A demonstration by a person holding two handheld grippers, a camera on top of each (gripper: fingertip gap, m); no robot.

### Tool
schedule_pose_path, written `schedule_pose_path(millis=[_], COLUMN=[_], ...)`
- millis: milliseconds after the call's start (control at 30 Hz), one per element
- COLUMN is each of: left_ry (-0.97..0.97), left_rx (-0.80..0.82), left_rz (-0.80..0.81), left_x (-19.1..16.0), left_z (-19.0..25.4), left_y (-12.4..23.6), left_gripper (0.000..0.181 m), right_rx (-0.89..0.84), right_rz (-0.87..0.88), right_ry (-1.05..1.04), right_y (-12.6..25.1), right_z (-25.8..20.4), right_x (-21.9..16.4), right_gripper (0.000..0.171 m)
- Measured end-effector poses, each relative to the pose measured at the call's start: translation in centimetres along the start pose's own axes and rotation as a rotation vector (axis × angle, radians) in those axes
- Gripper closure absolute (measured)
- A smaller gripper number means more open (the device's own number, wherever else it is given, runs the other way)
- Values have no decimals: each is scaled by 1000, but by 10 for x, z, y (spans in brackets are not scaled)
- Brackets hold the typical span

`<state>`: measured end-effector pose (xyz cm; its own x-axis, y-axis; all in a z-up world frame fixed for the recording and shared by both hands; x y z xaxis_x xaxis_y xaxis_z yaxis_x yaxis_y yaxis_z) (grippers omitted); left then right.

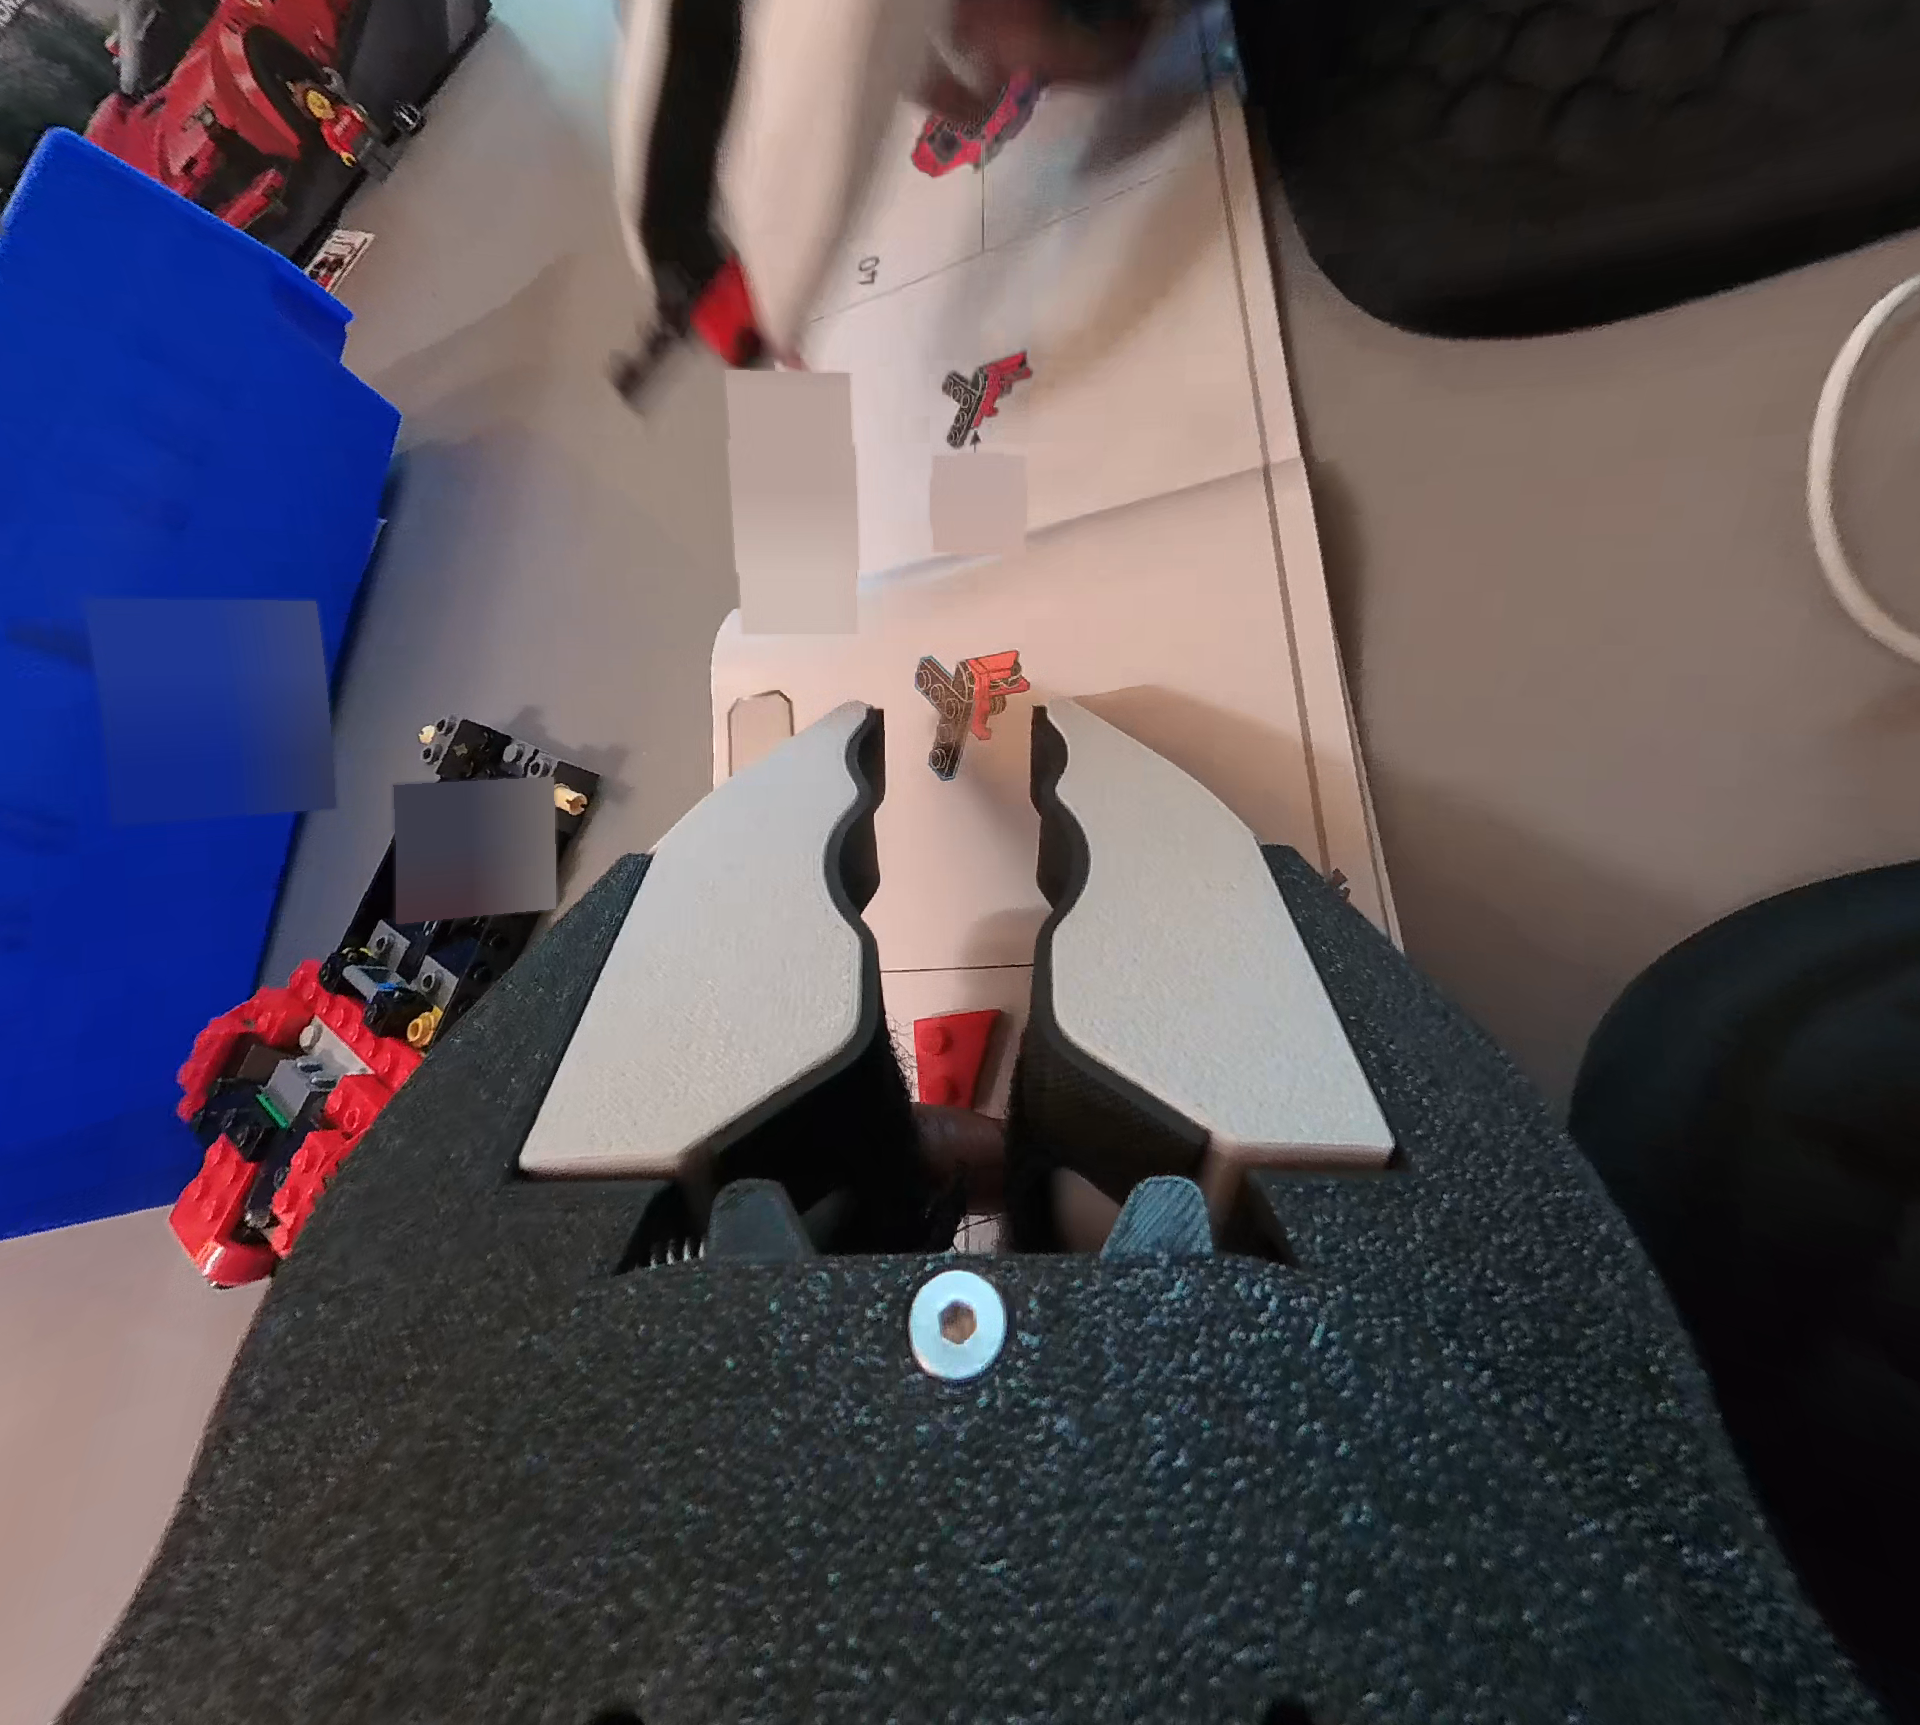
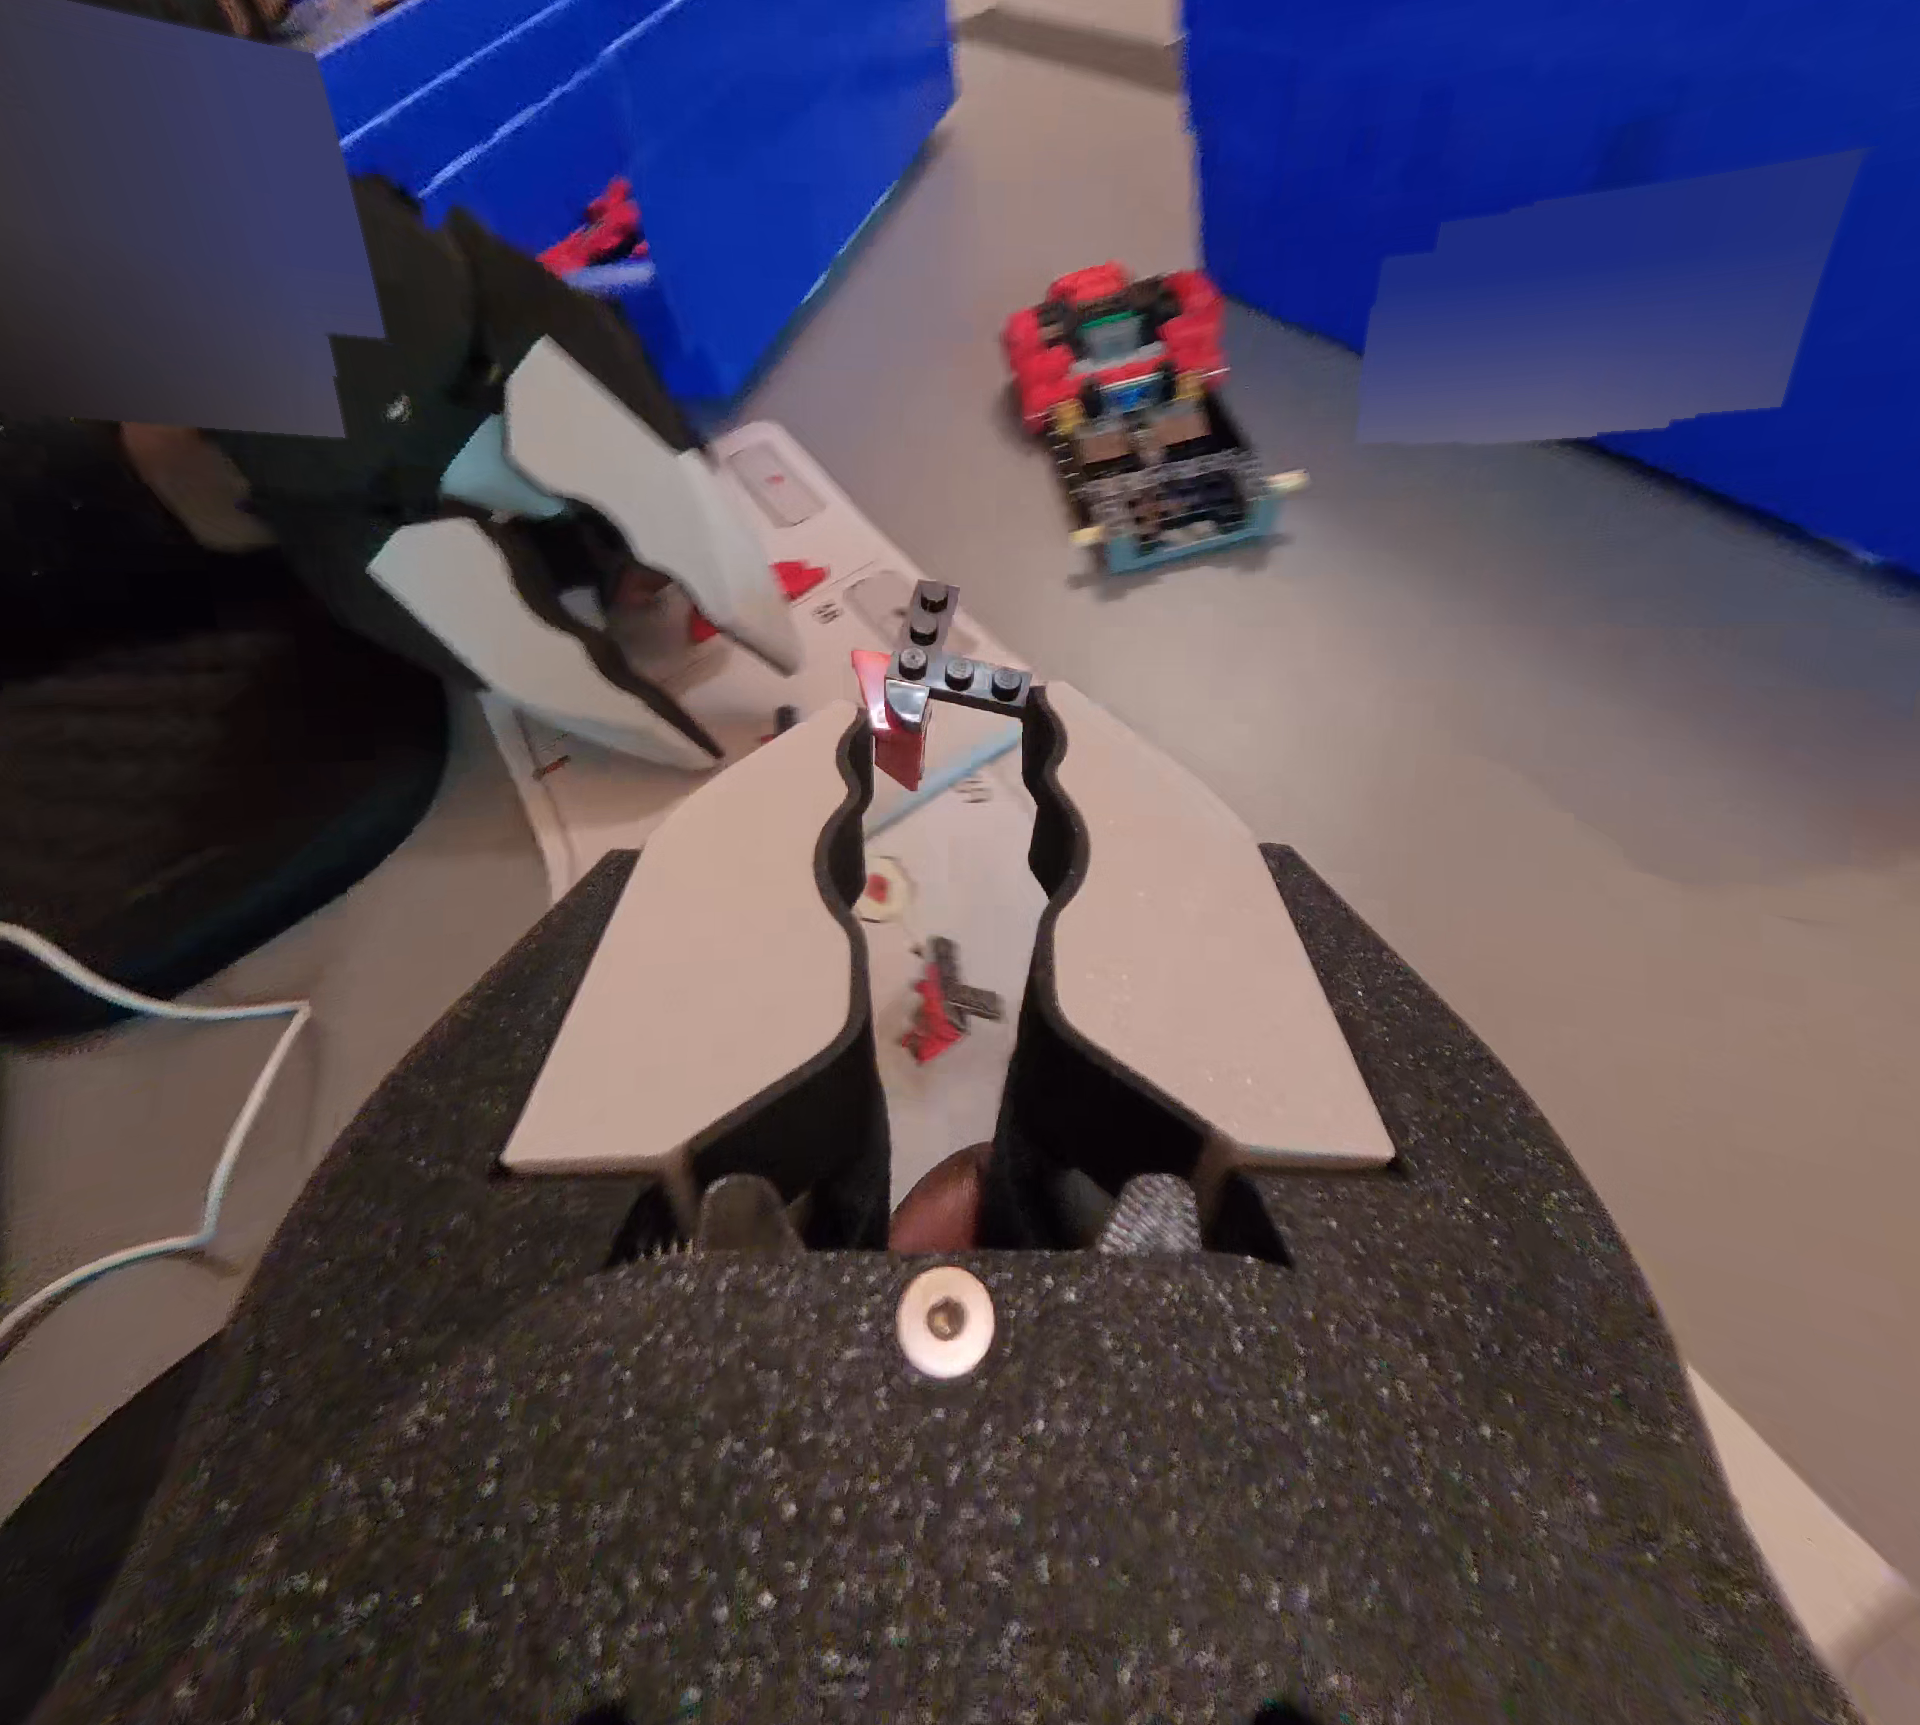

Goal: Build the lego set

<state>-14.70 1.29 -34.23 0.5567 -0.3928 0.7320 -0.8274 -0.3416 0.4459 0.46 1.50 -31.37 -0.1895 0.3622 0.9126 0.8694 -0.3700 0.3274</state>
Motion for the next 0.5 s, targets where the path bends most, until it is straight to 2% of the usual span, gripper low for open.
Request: schedule_pose_path(millis=[133,267,333,500], left_ry=[-1,-8,21,-15], left_rx=[0,2,6,49], left_rz=[1,-4,-3,-19], left_x=[0,-1,2,37], left_z=[0,-1,-4,-12], left_y=[0,0,1,10], left_gripper=[155,154,147,148], right_rx=[-101,-106,-106,-76], right_rz=[49,-101,-148,-156], right_ry=[41,96,101,10], right_y=[33,43,48,53], right_z=[8,4,4,13], right_x=[13,3,-5,-25], right_gripper=[143,143,143,143])
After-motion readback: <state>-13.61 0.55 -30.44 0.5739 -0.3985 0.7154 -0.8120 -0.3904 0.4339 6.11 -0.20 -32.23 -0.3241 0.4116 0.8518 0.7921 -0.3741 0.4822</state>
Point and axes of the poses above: each gripper's, where its closed fingertips meet, y back along the fingers, x out of its top, z = x × y across the jaws, the point moved 6 cm from there along y, back along the fingers, and after that the axes turned 12 degrees about x, right-handed, at the moved point
